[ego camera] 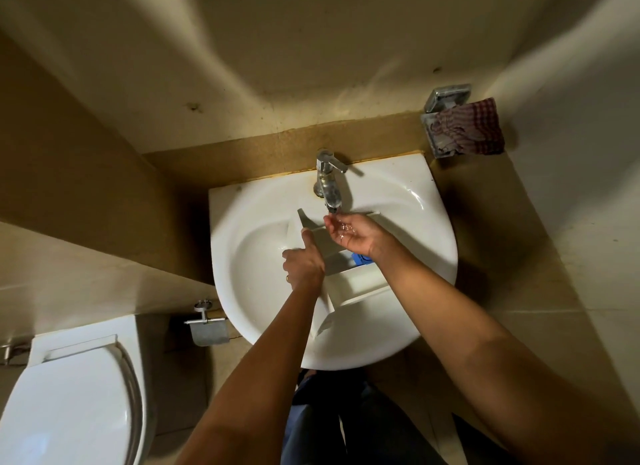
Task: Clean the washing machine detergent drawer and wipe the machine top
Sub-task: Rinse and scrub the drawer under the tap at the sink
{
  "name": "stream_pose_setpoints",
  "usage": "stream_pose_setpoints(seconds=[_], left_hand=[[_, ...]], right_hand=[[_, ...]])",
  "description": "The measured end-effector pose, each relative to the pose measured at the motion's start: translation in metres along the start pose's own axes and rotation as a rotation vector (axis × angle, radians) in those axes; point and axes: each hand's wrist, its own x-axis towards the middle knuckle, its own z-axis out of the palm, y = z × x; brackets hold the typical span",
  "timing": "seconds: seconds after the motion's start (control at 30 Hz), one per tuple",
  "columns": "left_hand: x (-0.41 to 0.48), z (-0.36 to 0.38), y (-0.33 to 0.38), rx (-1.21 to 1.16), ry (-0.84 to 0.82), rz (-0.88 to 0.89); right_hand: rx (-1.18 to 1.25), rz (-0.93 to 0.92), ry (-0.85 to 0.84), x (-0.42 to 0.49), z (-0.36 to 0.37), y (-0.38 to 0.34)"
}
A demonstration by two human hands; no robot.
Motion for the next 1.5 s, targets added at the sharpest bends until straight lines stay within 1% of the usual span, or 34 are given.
stream_pose_setpoints(seconds=[0.03, 0.07, 0.13, 0.17, 0.2, 0.23, 0.3, 0.37, 0.43, 0.47, 0.5, 0.53, 0.57, 0.67, 0.7, 0.77, 0.8, 0.83, 0.87, 0.9, 0.97, 1.03, 1.13, 1.17, 1.23, 1.3, 1.4, 1.5], left_hand=[[0.000, 0.000, 0.001, 0.002, 0.000, -0.005], [0.000, 0.000, 0.001, 0.003, -0.001, -0.009], [0.000, -0.001, 0.002, -0.006, -0.009, -0.016], [0.000, -0.001, 0.002, -0.012, -0.011, -0.021], [-0.001, -0.001, 0.002, -0.015, -0.010, -0.023], [-0.001, -0.001, 0.002, -0.016, -0.007, -0.023], [-0.003, -0.002, 0.003, -0.015, -0.002, -0.023], [-0.003, -0.003, 0.003, -0.009, 0.000, -0.024], [-0.003, -0.003, 0.003, -0.009, -0.011, -0.022], [-0.002, -0.003, 0.003, -0.014, -0.017, -0.024], [-0.002, -0.003, 0.002, -0.021, -0.020, -0.028], [-0.002, -0.003, 0.003, -0.027, -0.021, -0.030], [-0.003, -0.003, 0.003, -0.032, -0.019, -0.032], [-0.004, -0.003, 0.004, -0.036, -0.006, -0.037], [-0.005, -0.003, 0.005, -0.036, -0.001, -0.037], [-0.006, -0.004, 0.006, -0.038, 0.004, -0.037], [-0.006, -0.004, 0.005, -0.039, 0.002, -0.033], [-0.006, -0.004, 0.005, -0.039, -0.001, -0.028], [-0.005, -0.004, 0.004, -0.038, -0.002, -0.022], [-0.005, -0.004, 0.004, -0.036, -0.001, -0.016], [-0.004, -0.003, 0.002, -0.033, -0.001, -0.011], [-0.003, -0.003, 0.001, -0.032, -0.002, -0.009], [-0.001, -0.003, 0.000, -0.042, 0.004, -0.004], [-0.002, -0.003, 0.000, -0.047, 0.004, -0.002], [-0.002, -0.002, -0.001, -0.049, 0.007, 0.000], [-0.002, -0.002, -0.001, -0.043, 0.008, 0.000], [-0.002, -0.001, 0.000, -0.041, -0.001, 0.000], [-0.001, -0.001, 0.000, -0.044, -0.005, 0.003]], right_hand=[[-0.199, -0.072, -0.023, -0.001, -0.002, 0.006], [-0.477, -0.187, -0.041, -0.004, -0.006, 0.013], [-1.137, -0.430, -0.101, -0.013, -0.021, 0.031], [-1.421, -0.532, -0.126, -0.017, -0.031, 0.040], [-1.625, -0.630, -0.150, -0.021, -0.041, 0.047], [-1.762, -0.717, -0.160, -0.024, -0.050, 0.051], [-1.903, -0.858, -0.117, -0.028, -0.063, 0.052], [-1.978, -0.907, 0.020, -0.027, -0.074, 0.046], [-2.002, -0.827, 0.241, -0.027, -0.093, 0.034], [-1.997, -0.721, 0.331, -0.028, -0.103, 0.028], [-1.989, -0.633, 0.377, -0.030, -0.108, 0.024], [-1.974, -0.575, 0.389, -0.030, -0.110, 0.023], [-1.975, -0.568, 0.393, -0.027, -0.106, 0.024], [-1.933, -0.676, 0.412, -0.028, -0.073, 0.042], [-1.931, -0.704, 0.358, -0.031, -0.060, 0.050], [-1.985, -0.748, 0.162, -0.037, -0.043, 0.066], [-1.984, -0.736, 0.086, -0.039, -0.040, 0.068], [-1.914, -0.726, 0.051, -0.040, -0.037, 0.067], [-1.750, -0.701, 0.044, -0.039, -0.036, 0.062], [-1.515, -0.659, 0.058, -0.037, -0.033, 0.055], [-1.012, -0.571, 0.150, -0.029, -0.028, 0.037], [-0.639, -0.470, 0.211, -0.019, -0.017, 0.018], [-0.165, -0.240, 0.112, -0.004, 0.002, 0.001], [-0.052, -0.162, 0.092, -0.002, 0.007, -0.002], [0.045, -0.054, 0.078, 0.002, 0.014, -0.004], [0.066, 0.001, 0.044, 0.005, 0.019, -0.004], [0.078, 0.033, -0.021, 0.005, 0.022, -0.005], [0.129, 0.031, -0.026, 0.005, 0.022, -0.006]])
